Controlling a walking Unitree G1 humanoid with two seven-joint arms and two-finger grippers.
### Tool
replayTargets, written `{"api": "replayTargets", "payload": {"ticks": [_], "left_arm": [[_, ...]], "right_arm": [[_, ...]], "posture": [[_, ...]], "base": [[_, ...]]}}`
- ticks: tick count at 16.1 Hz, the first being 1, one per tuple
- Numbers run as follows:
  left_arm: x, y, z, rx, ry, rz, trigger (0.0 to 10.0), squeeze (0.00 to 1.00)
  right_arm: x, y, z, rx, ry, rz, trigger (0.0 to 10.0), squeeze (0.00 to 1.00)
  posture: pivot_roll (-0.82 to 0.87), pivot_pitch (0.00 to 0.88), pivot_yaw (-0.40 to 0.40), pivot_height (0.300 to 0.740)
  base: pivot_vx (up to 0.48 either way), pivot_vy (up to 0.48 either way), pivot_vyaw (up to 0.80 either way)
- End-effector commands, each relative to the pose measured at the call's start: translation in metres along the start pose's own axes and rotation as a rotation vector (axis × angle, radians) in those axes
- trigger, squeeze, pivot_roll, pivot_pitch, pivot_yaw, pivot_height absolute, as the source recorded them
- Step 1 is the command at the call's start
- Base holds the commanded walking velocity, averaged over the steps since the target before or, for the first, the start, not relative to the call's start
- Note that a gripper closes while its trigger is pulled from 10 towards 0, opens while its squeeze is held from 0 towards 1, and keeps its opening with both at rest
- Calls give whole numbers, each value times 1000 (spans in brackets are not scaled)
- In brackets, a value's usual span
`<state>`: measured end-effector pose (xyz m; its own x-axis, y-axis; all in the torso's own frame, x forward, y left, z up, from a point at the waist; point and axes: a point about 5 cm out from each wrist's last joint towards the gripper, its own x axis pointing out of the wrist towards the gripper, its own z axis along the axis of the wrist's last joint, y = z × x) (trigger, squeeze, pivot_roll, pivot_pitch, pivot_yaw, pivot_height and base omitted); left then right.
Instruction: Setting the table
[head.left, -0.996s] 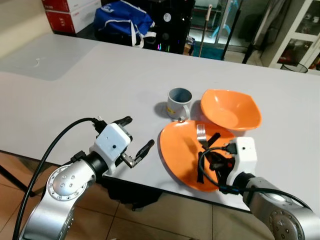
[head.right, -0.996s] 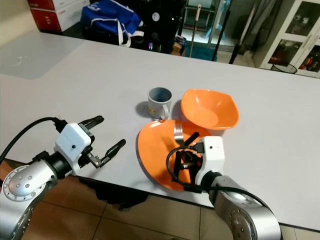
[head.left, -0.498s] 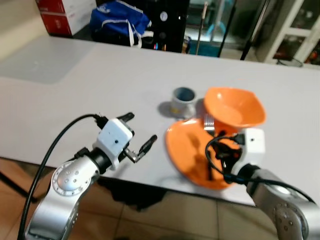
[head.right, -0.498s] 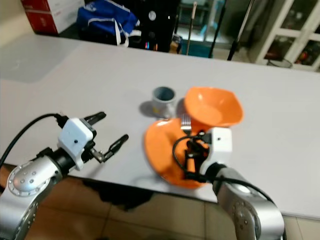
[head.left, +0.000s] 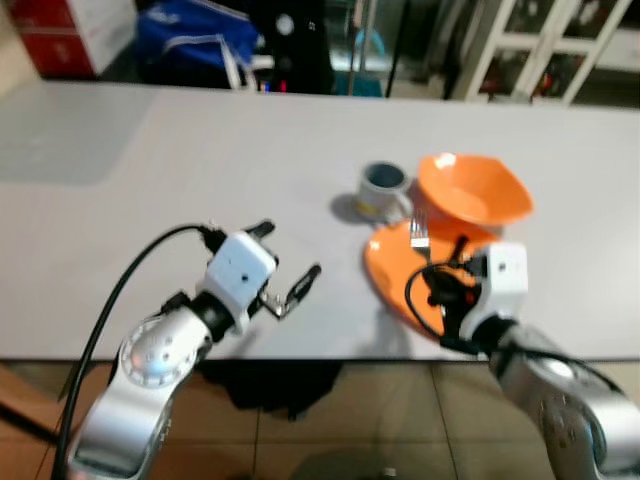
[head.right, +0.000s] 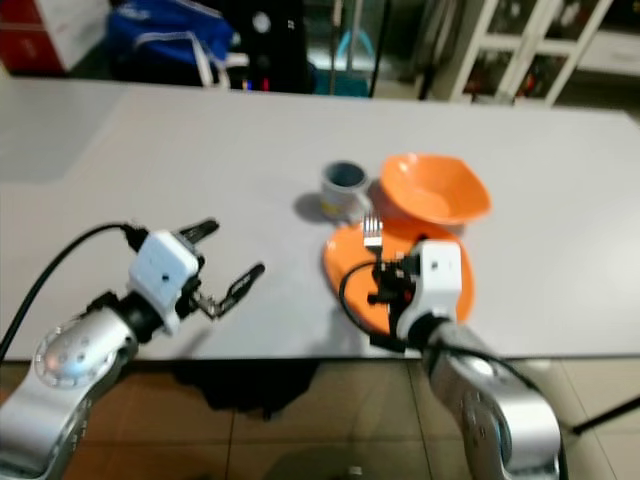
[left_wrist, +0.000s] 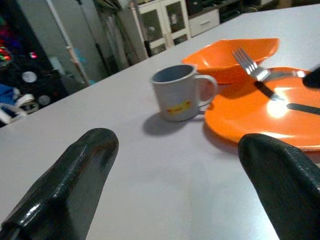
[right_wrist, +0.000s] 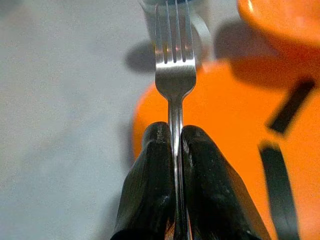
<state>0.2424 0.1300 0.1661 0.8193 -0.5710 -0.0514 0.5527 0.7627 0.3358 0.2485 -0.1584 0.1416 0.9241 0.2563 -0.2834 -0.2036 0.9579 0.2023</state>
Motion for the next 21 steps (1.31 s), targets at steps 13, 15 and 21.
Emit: {"api": "replayTargets", "payload": {"ticks": [13,15,21], "left_arm": [[12,5,-7,16,37,118,10000,0],[12,2,-6,-8,37,93,10000,0],[14,4,-7,-10,43,97,10000,0]], "right_arm": [[11,6,5,-45,-51,37,10000,0],[12,8,2,-20,-38,53,10000,0],[12,6,5,-3,-45,43,10000,0]], "posture": [[-77,66,-34,740],[-75,69,-39,740],[-85,65,-36,740]], "base": [[0,-245,0],[0,0,0],[0,480,-615]]}}
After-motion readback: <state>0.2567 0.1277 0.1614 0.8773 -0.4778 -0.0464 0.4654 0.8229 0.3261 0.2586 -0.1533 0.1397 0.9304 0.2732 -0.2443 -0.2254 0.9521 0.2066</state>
